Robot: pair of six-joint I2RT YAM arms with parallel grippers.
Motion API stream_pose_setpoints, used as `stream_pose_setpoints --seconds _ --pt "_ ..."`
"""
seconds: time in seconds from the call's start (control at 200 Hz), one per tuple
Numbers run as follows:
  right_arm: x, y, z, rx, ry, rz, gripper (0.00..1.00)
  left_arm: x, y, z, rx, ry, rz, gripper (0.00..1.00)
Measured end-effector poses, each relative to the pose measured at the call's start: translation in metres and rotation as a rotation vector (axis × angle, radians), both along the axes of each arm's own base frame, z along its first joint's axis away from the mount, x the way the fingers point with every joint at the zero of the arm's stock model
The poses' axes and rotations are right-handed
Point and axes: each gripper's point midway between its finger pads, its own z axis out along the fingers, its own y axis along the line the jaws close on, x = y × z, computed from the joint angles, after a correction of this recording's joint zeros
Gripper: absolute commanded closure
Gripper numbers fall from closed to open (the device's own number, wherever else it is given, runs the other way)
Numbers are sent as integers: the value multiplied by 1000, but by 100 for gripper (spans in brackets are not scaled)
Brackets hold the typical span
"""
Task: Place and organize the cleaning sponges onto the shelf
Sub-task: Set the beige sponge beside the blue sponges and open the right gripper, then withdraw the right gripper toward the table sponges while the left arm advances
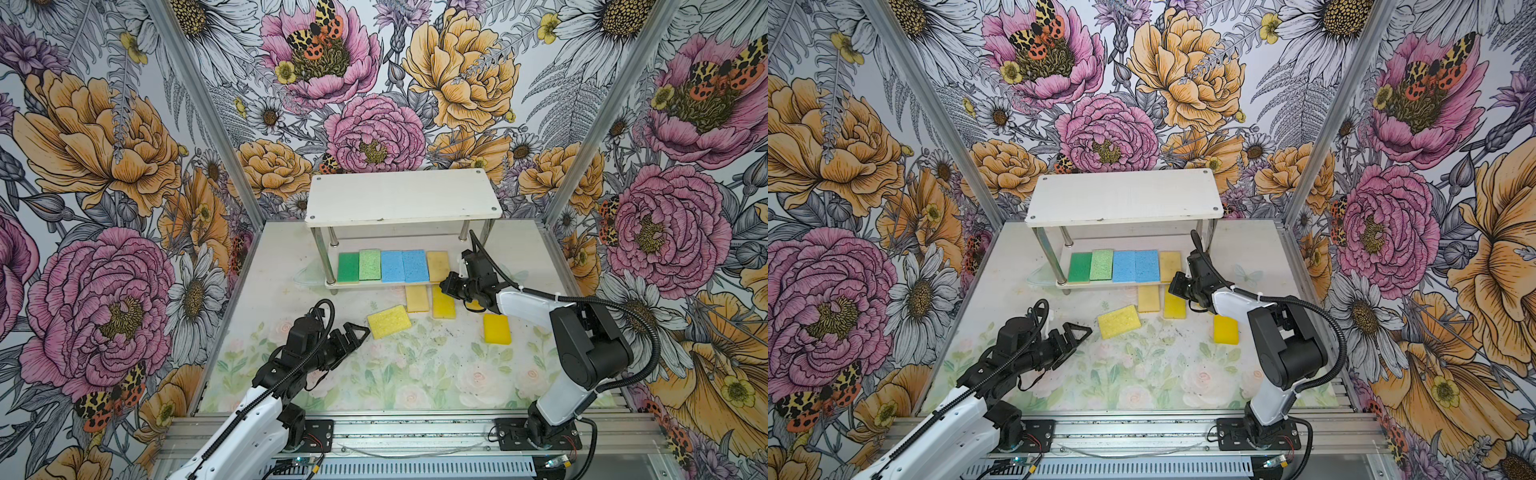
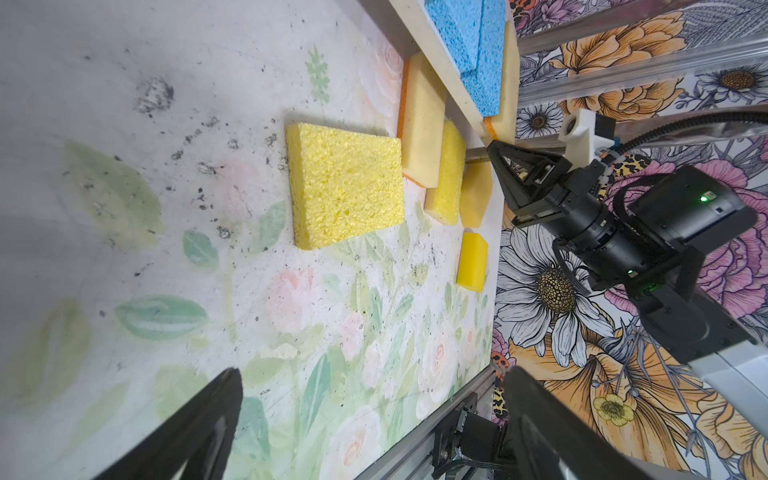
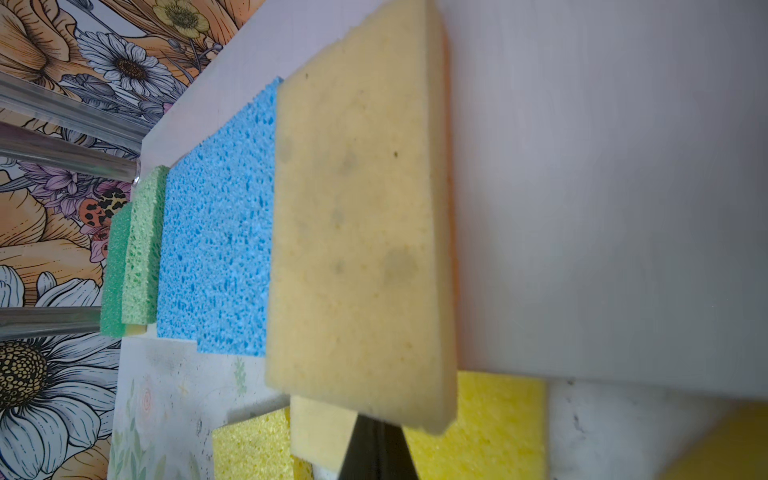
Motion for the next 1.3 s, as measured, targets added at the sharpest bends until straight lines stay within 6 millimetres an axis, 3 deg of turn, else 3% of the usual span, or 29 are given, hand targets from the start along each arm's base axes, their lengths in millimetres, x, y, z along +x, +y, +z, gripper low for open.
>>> stream_pose_setpoints --seconds 0.495,0.76,0.985,1.136,1.296 --pt "16 2 3 6 -17 -7 99 0 2 -1 -1 6 1 1" --pt "15 1 3 6 -16 -7 98 0 2 -2 8 1 -8 1" --pt "-18 -4 17 20 -29 6 85 3 -1 -5 54 22 -44 1" --pt "-51 -14 33 51 -51 -8 72 18 -7 3 101 6 -85 1" --pt "-86 -20 36 86 -41 -5 62 39 -16 4 150 -23 -139 1"
